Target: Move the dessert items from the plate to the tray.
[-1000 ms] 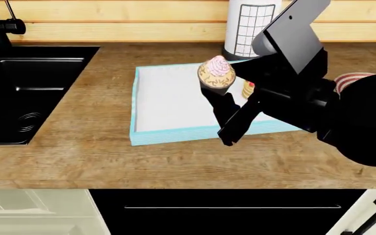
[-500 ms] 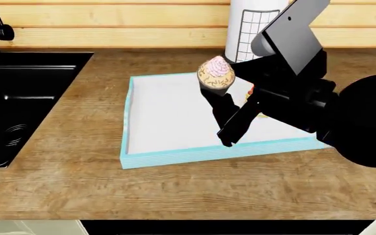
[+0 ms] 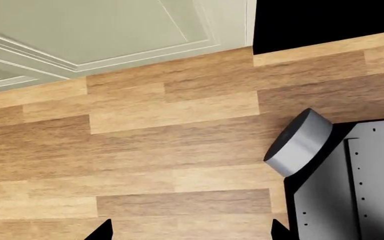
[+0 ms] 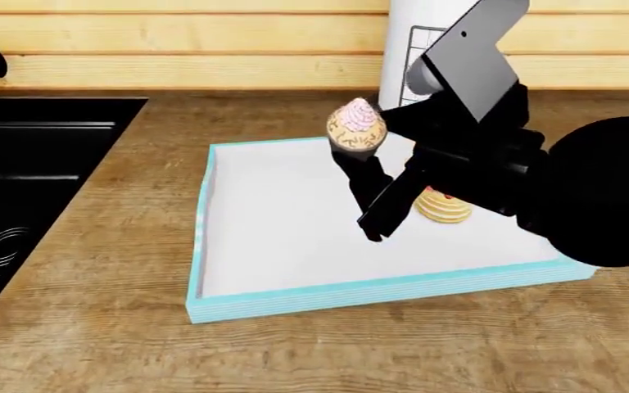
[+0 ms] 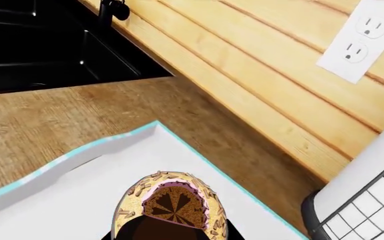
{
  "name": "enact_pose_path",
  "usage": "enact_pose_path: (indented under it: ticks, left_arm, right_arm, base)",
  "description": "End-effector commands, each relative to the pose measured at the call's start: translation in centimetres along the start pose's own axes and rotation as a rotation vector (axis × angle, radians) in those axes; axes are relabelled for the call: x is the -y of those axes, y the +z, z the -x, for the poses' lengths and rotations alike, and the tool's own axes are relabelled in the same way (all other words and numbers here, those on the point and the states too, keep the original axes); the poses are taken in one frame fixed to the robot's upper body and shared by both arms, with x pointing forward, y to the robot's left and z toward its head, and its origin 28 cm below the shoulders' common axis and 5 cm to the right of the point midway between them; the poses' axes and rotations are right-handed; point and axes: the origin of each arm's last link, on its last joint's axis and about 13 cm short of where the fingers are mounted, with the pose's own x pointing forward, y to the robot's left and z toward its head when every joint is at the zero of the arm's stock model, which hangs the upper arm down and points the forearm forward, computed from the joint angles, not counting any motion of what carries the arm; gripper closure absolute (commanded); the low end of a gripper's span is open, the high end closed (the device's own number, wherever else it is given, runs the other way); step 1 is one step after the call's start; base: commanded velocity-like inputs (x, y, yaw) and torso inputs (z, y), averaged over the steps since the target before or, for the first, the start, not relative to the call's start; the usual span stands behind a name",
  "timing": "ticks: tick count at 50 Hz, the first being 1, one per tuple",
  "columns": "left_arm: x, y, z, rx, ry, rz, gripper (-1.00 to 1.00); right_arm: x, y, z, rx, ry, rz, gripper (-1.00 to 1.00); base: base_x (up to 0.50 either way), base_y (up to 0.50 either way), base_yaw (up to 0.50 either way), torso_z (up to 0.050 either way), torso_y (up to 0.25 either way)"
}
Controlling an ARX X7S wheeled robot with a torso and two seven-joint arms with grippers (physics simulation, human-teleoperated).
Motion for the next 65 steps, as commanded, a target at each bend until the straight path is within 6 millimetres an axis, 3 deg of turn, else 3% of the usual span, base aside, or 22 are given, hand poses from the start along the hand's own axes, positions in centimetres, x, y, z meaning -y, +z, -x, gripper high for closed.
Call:
enact_pose_path:
  ticks: [1, 9, 18, 65]
  left_arm:
    - [0.0, 0.0, 0.0, 0.000, 0.002, 0.001, -1.00]
    - [0.0, 0.0, 0.0, 0.000, 0.001, 0.006, -1.00]
    - [0.0, 0.0, 0.0, 0.000, 0.000, 0.008, -1.00]
    - [0.0, -0.1, 0.0, -0.004, 0.000, 0.009, -1.00]
  right_arm:
    - [0.4, -0.1, -2.2, -0.041, 0.049, 0.000, 1.00]
    - [0.2, -0.6, -4.7, -0.055, 0.114, -0.030, 1.00]
    - [-0.5, -1.3, -5.9, -0.066, 0.171, -0.038, 1.00]
    - [-1.0, -3.5, -7.0, -0.135, 0.218, -0.067, 1.00]
  base:
    - [0.00, 0.00, 0.00, 0.000, 0.000]
    - [0.00, 0.00, 0.00, 0.000, 0.000]
    - [0.00, 0.00, 0.00, 0.000, 0.000]
    - [0.00, 0.00, 0.00, 0.000, 0.000]
